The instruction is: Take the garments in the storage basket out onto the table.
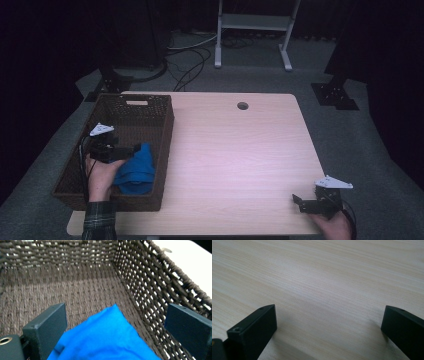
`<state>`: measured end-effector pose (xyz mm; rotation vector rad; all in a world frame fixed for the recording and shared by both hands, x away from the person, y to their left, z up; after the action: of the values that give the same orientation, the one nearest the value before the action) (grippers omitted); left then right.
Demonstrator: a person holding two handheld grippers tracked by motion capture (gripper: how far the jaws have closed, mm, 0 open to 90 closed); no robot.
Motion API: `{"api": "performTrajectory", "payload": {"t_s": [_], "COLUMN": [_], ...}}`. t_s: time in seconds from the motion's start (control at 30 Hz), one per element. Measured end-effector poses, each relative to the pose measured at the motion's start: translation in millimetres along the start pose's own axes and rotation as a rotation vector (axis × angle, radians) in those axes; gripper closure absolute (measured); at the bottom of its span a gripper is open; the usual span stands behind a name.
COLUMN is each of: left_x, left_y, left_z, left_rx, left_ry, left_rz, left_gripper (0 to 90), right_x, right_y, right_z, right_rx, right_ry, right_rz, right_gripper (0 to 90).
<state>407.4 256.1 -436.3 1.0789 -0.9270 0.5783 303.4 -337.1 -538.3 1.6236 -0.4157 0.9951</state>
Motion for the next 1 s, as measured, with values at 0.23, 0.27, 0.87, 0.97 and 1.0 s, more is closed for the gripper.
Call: {"api": "performTrajectory", "payload": {"t_s": [0.23,0.27,0.87,0.97,1.0], "left_x": [-4.4,-5.2,-21.5,-24.6,-26.0], "left_y": [-2.0,-2.2,-11.2,-12.5,-13.1], "left_z": [-0.1,0.0,-7.0,-7.9,-8.2], "left_rx": [0.003,0.003,0.051,0.056,0.057], "left_ry": [0.011,0.012,0.063,0.080,0.088], "left_rz": [-0.035,-0.040,-0.197,-0.224,-0.236], "left_gripper": [4.2,4.2,4.2,4.3,4.4], "right_x": [0.0,0.0,-0.3,-0.4,-0.4], "right_y": [0.0,0.0,0.3,0.4,0.4], "right_z": [0.0,0.0,0.0,0.1,0.1], "right_rx": [0.000,0.000,0.003,0.005,0.006], "right_ry": [0.000,0.000,0.002,0.005,0.005], "right_rz": [0.000,0.000,-0.001,-0.001,-0.001], "right_gripper": [0.0,0.0,0.0,0.0,0.0]}}
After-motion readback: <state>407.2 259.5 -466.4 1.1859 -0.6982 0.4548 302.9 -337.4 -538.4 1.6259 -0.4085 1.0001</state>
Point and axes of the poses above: each handheld gripper's, and its own axes: y roughly backward along the jaws, x roughly out of its top, z roughly to its right, the point moved 7 cm from there along -y, roughly forward along the jaws, and after that the axes turned 6 degrees about z, right-handed, at the moved point
